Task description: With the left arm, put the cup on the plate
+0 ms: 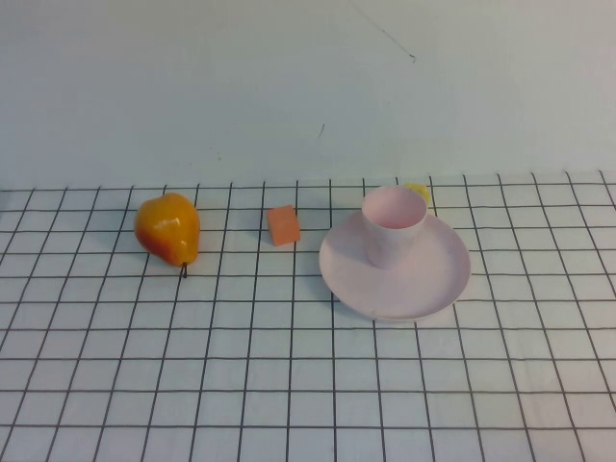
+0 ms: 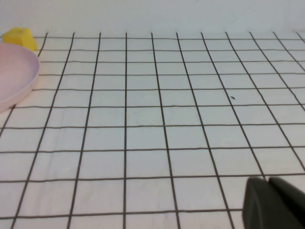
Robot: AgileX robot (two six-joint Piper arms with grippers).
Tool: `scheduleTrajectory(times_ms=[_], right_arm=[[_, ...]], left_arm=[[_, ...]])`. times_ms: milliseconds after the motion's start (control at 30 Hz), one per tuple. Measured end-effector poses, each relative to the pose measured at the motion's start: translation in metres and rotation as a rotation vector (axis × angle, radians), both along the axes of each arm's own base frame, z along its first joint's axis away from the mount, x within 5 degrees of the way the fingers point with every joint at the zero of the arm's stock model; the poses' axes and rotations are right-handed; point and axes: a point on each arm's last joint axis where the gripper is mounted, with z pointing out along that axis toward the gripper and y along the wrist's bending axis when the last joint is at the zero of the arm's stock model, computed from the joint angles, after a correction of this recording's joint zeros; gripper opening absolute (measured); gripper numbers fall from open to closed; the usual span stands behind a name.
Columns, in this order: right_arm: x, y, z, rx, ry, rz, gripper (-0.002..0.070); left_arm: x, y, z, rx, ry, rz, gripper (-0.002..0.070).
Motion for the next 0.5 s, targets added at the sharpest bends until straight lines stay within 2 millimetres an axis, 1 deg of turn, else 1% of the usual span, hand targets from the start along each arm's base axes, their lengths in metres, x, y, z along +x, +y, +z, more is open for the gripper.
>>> scheduleTrajectory(times_ms=[100,133,200,300,367,500], right_arm=[[0.0,0.0,0.0,0.0,0.0,0.0,-0.0002],[0.0,0.0,0.0,0.0,0.0,0.0,-0.0002],[0.0,0.0,0.0,0.0,0.0,0.0,-0.0002],[0.0,0.0,0.0,0.0,0.0,0.0,-0.0002],[0.0,0.0,0.0,0.0,0.0,0.0,-0.0002],[0.0,0.0,0.0,0.0,0.0,0.0,-0.0002]], left_arm=[[-0.023,0.013,-0.001,0.027,0.013,0.038,-0.0001],[-0.034,0.018,0.001,0.028,0.007,0.05,-0.0001],[-0.051,0.025,-0.002,0.016,0.006,0.063,-0.0001],[-0.087,0.037,-0.002,-0.036,-0.04,0.071,-0.0001],[-0.109,0.045,-0.006,-0.07,-0.074,0.076,-0.0001],[-0.143,0.058,-0.022,-0.118,-0.068,0.099,-0.0001]])
